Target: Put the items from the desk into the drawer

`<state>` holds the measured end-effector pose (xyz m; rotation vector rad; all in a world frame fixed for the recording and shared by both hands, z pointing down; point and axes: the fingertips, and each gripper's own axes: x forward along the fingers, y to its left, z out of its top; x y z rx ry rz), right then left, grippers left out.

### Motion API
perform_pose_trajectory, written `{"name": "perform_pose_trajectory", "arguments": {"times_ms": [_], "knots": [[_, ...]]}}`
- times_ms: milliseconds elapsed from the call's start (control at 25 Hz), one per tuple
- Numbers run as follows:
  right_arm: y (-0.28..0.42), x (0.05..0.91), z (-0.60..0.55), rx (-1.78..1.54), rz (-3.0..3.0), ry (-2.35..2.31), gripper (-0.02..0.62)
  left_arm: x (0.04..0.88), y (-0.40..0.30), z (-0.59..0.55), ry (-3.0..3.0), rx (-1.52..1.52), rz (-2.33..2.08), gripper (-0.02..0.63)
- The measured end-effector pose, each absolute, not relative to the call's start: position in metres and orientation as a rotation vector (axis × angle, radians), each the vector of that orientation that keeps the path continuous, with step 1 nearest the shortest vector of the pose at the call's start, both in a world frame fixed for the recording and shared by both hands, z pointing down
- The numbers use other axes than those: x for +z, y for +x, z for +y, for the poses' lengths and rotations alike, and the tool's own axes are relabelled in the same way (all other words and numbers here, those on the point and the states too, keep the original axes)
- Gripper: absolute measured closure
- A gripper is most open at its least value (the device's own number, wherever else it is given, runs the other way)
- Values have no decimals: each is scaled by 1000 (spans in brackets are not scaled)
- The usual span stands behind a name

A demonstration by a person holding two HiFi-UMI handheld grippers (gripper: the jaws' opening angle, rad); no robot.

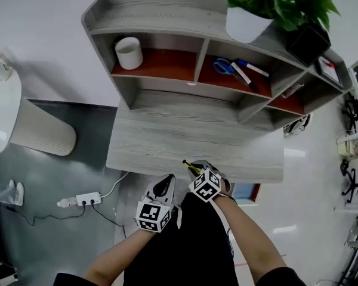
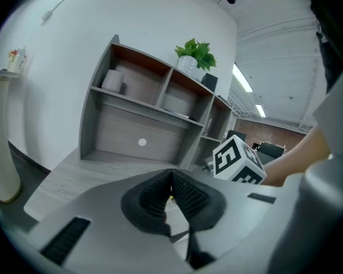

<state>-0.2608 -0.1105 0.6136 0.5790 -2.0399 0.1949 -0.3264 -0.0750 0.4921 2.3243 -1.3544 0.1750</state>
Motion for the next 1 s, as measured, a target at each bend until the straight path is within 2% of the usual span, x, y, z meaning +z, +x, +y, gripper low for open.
{"name": "perform_pose_trajectory", "arguments": {"times_ms": [560,1000], "knots": [[-123,599,-20,336,-2079,725,526,489,-165,-24,2402,212,-1235,591],[-3,628,36,418,-2043,775,526,507,-69,18,2383,227,-1217,591]]}}
